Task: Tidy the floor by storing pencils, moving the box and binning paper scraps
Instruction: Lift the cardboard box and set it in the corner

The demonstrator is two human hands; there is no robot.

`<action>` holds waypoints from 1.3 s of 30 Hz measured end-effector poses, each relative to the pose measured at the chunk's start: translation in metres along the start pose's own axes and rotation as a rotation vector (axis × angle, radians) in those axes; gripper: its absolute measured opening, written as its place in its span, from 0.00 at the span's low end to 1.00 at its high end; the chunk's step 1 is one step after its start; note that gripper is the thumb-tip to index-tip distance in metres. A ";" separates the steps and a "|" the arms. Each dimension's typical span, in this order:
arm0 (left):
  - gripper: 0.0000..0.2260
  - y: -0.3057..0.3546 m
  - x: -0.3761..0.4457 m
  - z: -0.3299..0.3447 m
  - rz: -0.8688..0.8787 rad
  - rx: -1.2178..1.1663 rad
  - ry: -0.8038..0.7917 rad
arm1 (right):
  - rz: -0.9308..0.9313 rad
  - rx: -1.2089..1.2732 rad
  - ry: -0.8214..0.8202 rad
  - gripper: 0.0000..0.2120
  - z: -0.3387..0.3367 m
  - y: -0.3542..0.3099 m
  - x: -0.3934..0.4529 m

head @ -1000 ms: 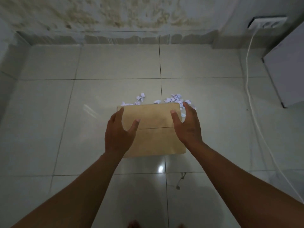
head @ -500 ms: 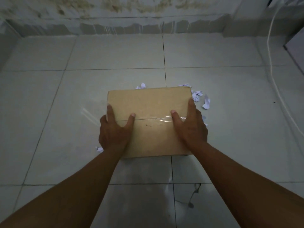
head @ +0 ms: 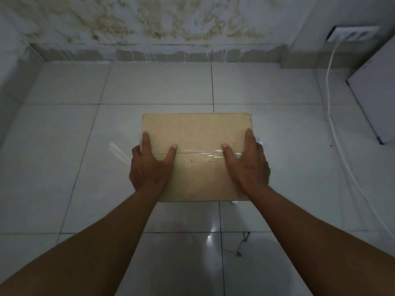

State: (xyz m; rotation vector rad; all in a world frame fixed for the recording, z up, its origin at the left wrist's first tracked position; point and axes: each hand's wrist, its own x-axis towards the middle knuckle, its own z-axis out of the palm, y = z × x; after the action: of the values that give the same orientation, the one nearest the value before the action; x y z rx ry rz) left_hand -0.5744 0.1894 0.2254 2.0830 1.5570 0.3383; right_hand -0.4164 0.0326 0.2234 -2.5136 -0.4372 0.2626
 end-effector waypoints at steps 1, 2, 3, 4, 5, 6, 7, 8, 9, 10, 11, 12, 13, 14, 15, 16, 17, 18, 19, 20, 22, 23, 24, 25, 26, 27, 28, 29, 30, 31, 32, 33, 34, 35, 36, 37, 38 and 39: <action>0.40 0.011 -0.001 -0.021 0.004 -0.002 0.007 | -0.007 -0.003 0.001 0.37 -0.019 -0.015 -0.003; 0.40 0.024 -0.003 -0.045 0.006 -0.004 0.011 | -0.013 -0.004 0.004 0.36 -0.040 -0.033 -0.006; 0.40 0.036 -0.004 -0.067 0.008 -0.003 0.017 | -0.018 -0.009 0.008 0.37 -0.060 -0.049 -0.009; 0.40 0.050 -0.005 -0.093 0.010 -0.003 0.026 | -0.022 -0.012 0.013 0.37 -0.085 -0.068 -0.011; 0.40 0.065 -0.007 -0.120 0.012 0.000 0.029 | -0.024 -0.017 0.012 0.37 -0.109 -0.087 -0.014; 0.40 0.081 -0.007 -0.147 0.009 0.002 0.030 | -0.024 -0.020 0.016 0.37 -0.133 -0.107 -0.018; 0.40 0.096 -0.008 -0.174 0.006 0.003 0.035 | -0.027 -0.022 0.026 0.37 -0.156 -0.127 -0.021; 0.40 0.109 -0.007 -0.198 0.008 0.001 0.041 | -0.035 -0.020 0.040 0.37 -0.176 -0.146 -0.024; 0.40 0.122 -0.006 -0.221 0.012 -0.002 0.046 | -0.039 -0.019 0.056 0.37 -0.195 -0.163 -0.026; 0.40 0.136 -0.004 -0.249 0.018 -0.005 0.048 | -0.042 -0.021 0.069 0.37 -0.218 -0.185 -0.028; 0.40 0.151 -0.002 -0.278 0.018 -0.009 0.053 | -0.038 -0.019 0.080 0.37 -0.241 -0.209 -0.030; 0.40 0.163 -0.001 -0.302 0.022 -0.017 0.064 | -0.044 -0.010 0.091 0.37 -0.260 -0.228 -0.033; 0.40 0.174 0.001 -0.324 0.027 -0.025 0.075 | -0.053 -0.001 0.098 0.37 -0.277 -0.247 -0.034; 0.40 0.186 0.004 -0.350 0.038 -0.035 0.086 | -0.062 0.007 0.106 0.37 -0.297 -0.267 -0.036; 0.39 0.197 0.005 -0.375 0.046 -0.044 0.088 | -0.065 0.015 0.109 0.37 -0.316 -0.287 -0.038; 0.39 0.207 0.006 -0.398 0.052 -0.052 0.092 | -0.073 0.022 0.119 0.37 -0.333 -0.305 -0.042; 0.39 0.215 0.008 -0.420 0.050 -0.055 0.093 | -0.078 0.025 0.131 0.37 -0.348 -0.323 -0.045; 0.39 0.221 0.009 -0.437 0.051 -0.055 0.099 | -0.091 0.023 0.146 0.37 -0.359 -0.337 -0.047; 0.39 0.227 0.010 -0.457 0.051 -0.059 0.107 | -0.106 0.021 0.153 0.37 -0.371 -0.352 -0.051; 0.39 0.231 0.010 -0.474 0.055 -0.066 0.118 | -0.120 0.024 0.157 0.37 -0.380 -0.366 -0.054; 0.40 0.238 0.013 -0.506 0.059 -0.093 0.145 | -0.141 0.043 0.173 0.37 -0.395 -0.393 -0.059; 0.40 0.240 0.015 -0.518 0.059 -0.102 0.158 | -0.150 0.050 0.180 0.38 -0.399 -0.405 -0.060; 0.40 0.241 0.017 -0.531 0.059 -0.110 0.173 | -0.162 0.059 0.181 0.38 -0.404 -0.417 -0.061; 0.40 0.242 0.019 -0.543 0.057 -0.118 0.189 | -0.176 0.068 0.174 0.38 -0.407 -0.429 -0.062; 0.40 0.243 0.022 -0.554 0.052 -0.123 0.207 | -0.190 0.078 0.165 0.38 -0.410 -0.440 -0.062; 0.40 0.244 0.026 -0.564 0.046 -0.125 0.226 | -0.204 0.084 0.161 0.38 -0.412 -0.451 -0.061; 0.40 0.244 0.030 -0.571 0.042 -0.126 0.238 | -0.220 0.088 0.156 0.38 -0.412 -0.460 -0.059; 0.40 0.244 0.035 -0.580 0.035 -0.128 0.251 | -0.237 0.094 0.149 0.38 -0.413 -0.470 -0.056; 0.40 0.245 0.040 -0.587 0.028 -0.131 0.263 | -0.253 0.105 0.140 0.38 -0.412 -0.480 -0.054; 0.40 0.246 0.046 -0.594 0.022 -0.136 0.276 | -0.267 0.115 0.136 0.38 -0.412 -0.489 -0.049; 0.40 0.247 0.053 -0.600 0.015 -0.142 0.290 | -0.283 0.119 0.133 0.38 -0.410 -0.499 -0.044; 0.40 0.249 0.060 -0.605 0.007 -0.148 0.301 | -0.301 0.118 0.126 0.38 -0.409 -0.507 -0.038; 0.40 0.250 0.067 -0.610 -0.003 -0.150 0.315 | -0.319 0.119 0.112 0.38 -0.407 -0.518 -0.030; 0.40 0.251 0.075 -0.615 -0.015 -0.150 0.325 | -0.335 0.124 0.096 0.38 -0.404 -0.527 -0.022; 0.40 0.253 0.082 -0.618 -0.027 -0.149 0.337 | -0.350 0.129 0.082 0.38 -0.401 -0.537 -0.013; 0.40 0.255 0.090 -0.623 -0.040 -0.150 0.350 | -0.364 0.135 0.068 0.38 -0.398 -0.548 -0.004; 0.40 0.256 0.096 -0.626 -0.055 -0.151 0.363 | -0.372 0.141 0.053 0.38 -0.395 -0.558 0.005; 0.40 0.257 0.106 -0.630 -0.072 -0.151 0.384 | -0.382 0.150 0.034 0.38 -0.391 -0.571 0.015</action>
State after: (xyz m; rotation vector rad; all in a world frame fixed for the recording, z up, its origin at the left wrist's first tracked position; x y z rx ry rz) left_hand -0.6379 0.3940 0.8803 1.9178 1.7531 0.8428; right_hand -0.4380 0.2899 0.8656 -2.2304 -0.8367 0.0985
